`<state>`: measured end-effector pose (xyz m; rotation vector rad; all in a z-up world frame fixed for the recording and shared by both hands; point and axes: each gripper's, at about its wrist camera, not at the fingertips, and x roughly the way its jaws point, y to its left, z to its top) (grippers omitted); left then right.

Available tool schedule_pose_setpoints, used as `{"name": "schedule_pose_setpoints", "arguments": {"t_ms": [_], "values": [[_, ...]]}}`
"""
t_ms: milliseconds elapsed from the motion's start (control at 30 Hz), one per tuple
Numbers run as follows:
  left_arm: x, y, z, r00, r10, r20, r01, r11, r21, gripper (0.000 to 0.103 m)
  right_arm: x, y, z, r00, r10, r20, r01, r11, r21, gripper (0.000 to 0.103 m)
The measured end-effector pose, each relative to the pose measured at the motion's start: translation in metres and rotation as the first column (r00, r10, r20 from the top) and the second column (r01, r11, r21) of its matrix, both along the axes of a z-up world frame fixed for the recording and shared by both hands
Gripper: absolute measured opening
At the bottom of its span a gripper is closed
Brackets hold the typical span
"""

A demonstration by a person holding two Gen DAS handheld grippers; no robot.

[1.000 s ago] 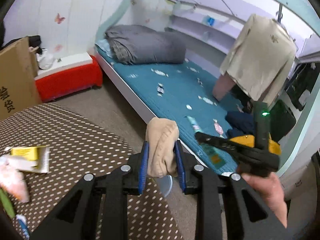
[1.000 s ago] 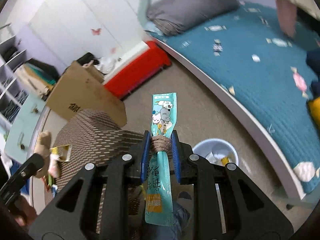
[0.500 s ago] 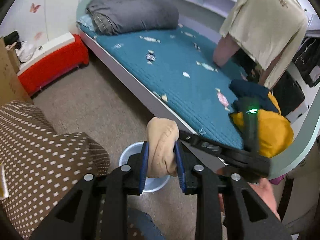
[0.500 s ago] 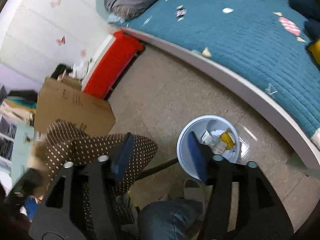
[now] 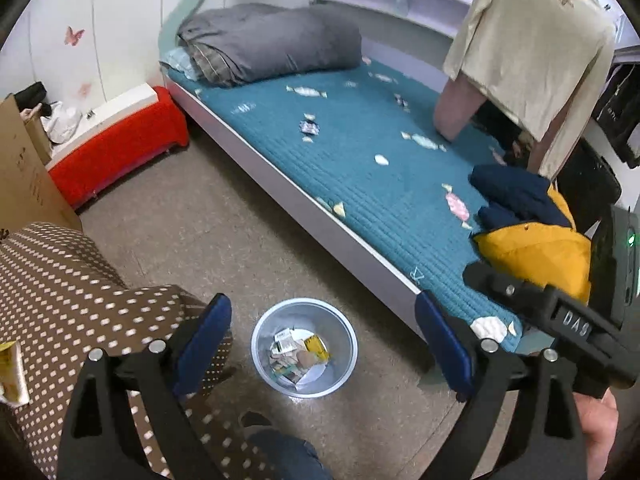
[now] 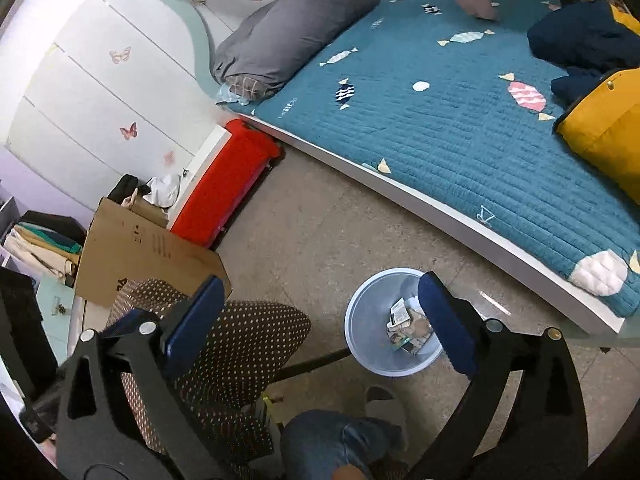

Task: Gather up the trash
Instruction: 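Move both tools back toward the table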

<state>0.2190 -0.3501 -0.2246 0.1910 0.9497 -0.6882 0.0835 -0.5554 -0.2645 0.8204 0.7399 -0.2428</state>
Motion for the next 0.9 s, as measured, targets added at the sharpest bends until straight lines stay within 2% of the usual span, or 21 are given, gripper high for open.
{"name": "schedule_pose_setpoints", "arguments": {"t_ms": [367,567,900], "values": [[-0.04,0.058,0.059,0.99,0.077,0.119,-0.065,0.993,-0.098,0.091,-0.021,0.045,0.045,0.998,0.019,0.058,-0.015,0.997,-0.069,0.097],[-0.064,0.095,0.09,0.975,0.118,0.188,-0.09,0.985,-0.15,0.094,-0.024,0.082,0.08,0.992,0.089,0.093,-0.073,0.982,-0.172,0.097],[-0.086,0.146,0.114,0.95,0.195,0.246,-0.15,0.97,-0.189,0.094,-0.02,0.14,0.12,0.968,0.205,0.148,-0.164,0.955,-0.246,0.097]]}}
